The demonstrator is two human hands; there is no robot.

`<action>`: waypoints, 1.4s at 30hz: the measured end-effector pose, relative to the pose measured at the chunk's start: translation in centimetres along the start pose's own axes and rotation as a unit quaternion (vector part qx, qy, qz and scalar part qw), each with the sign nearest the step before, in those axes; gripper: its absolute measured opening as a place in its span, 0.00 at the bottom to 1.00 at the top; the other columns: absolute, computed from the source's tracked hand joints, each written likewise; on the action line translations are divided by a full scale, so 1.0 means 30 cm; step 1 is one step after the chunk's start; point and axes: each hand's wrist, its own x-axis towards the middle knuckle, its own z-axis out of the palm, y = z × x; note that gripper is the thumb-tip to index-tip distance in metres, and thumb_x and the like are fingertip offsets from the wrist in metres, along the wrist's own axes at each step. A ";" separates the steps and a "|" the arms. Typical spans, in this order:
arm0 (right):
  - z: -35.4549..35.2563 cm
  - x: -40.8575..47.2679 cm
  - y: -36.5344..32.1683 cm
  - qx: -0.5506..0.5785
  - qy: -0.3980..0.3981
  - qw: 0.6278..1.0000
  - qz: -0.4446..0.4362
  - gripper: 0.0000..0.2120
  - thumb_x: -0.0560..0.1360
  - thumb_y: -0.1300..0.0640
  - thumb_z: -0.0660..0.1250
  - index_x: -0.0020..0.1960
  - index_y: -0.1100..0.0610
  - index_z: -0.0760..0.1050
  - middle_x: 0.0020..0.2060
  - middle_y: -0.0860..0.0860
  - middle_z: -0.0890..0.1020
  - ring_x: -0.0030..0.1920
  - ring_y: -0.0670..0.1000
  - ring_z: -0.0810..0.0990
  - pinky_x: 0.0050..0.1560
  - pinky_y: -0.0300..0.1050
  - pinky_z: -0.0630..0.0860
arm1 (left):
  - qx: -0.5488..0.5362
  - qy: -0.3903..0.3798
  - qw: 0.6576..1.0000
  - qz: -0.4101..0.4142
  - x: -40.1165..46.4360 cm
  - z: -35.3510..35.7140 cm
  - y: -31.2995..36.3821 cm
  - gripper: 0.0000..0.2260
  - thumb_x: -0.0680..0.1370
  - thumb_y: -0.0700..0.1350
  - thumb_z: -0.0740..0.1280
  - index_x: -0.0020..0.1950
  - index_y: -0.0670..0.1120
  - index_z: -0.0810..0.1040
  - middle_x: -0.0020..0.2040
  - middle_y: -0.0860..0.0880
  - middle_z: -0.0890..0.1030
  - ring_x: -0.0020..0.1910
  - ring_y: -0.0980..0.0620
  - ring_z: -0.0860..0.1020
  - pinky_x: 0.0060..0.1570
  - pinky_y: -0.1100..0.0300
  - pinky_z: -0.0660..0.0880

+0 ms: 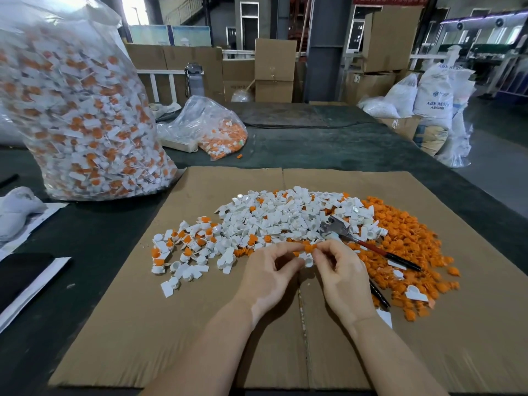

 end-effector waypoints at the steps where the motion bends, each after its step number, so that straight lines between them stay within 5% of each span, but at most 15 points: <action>1: 0.000 0.000 0.000 -0.002 -0.002 1.000 0.001 0.03 0.76 0.60 0.65 0.44 0.56 0.76 0.38 0.49 0.78 0.43 0.50 0.76 0.46 0.52 0.74 | 0.002 0.001 1.000 -0.001 -0.001 -0.001 0.001 0.10 0.75 0.43 0.70 0.55 0.53 0.82 0.44 0.62 0.79 0.44 0.68 0.75 0.47 0.78 0.67; 7: 0.001 0.001 0.001 0.001 -0.001 1.000 0.004 0.04 0.76 0.60 0.64 0.43 0.54 0.75 0.38 0.49 0.78 0.43 0.50 0.76 0.46 0.52 0.74 | -0.006 0.001 1.000 0.006 -0.003 -0.001 0.005 0.11 0.75 0.42 0.70 0.55 0.52 0.82 0.45 0.64 0.79 0.45 0.75 0.74 0.48 0.80 0.65; 15: 0.001 0.002 0.002 0.000 -0.009 1.000 0.003 0.04 0.76 0.59 0.64 0.44 0.56 0.76 0.38 0.49 0.78 0.42 0.50 0.75 0.45 0.51 0.74 | -0.010 0.005 1.000 0.004 -0.001 0.001 0.002 0.11 0.75 0.41 0.70 0.56 0.52 0.82 0.47 0.62 0.80 0.48 0.70 0.76 0.50 0.80 0.66; 20: 0.002 -0.007 -0.008 -0.081 0.037 0.993 -0.082 0.05 0.74 0.61 0.68 0.40 0.57 0.76 0.34 0.47 0.76 0.38 0.48 0.73 0.43 0.43 0.66 | 0.022 0.009 1.000 -0.011 0.004 0.005 -0.009 0.10 0.76 0.43 0.68 0.56 0.53 0.82 0.45 0.61 0.80 0.45 0.64 0.77 0.46 0.78 0.67; 26: 0.005 -0.009 -0.011 -0.175 0.072 0.969 -0.161 0.07 0.70 0.60 0.69 0.35 0.55 0.73 0.31 0.45 0.74 0.35 0.48 0.72 0.39 0.45 0.63 | 0.052 0.066 0.995 -0.057 0.019 0.009 -0.036 0.09 0.77 0.44 0.67 0.56 0.52 0.80 0.37 0.61 0.76 0.39 0.62 0.74 0.38 0.79 0.65; 31: 0.003 -0.009 -0.008 -0.191 0.066 0.966 -0.158 0.10 0.66 0.63 0.74 0.35 0.54 0.74 0.31 0.45 0.74 0.36 0.48 0.72 0.39 0.45 0.65 | 0.059 0.064 0.994 -0.061 0.020 0.012 -0.044 0.09 0.78 0.45 0.66 0.56 0.54 0.79 0.42 0.57 0.77 0.44 0.58 0.74 0.42 0.71 0.66; 36: 0.006 -0.007 -0.006 -0.205 0.066 0.964 -0.153 0.10 0.65 0.63 0.75 0.34 0.55 0.74 0.32 0.46 0.76 0.36 0.49 0.74 0.40 0.44 0.64 | 0.062 0.067 0.994 -0.058 0.020 0.010 -0.042 0.09 0.78 0.45 0.66 0.56 0.53 0.79 0.39 0.61 0.75 0.41 0.61 0.73 0.39 0.80 0.65; 42: 0.001 -0.002 -0.001 -0.222 0.067 0.965 -0.118 0.09 0.65 0.63 0.75 0.34 0.55 0.75 0.31 0.47 0.77 0.35 0.51 0.75 0.42 0.43 0.62 | 0.065 0.064 0.994 -0.063 0.021 0.007 -0.042 0.09 0.78 0.46 0.66 0.57 0.53 0.79 0.45 0.56 0.77 0.49 0.56 0.76 0.41 0.74 0.65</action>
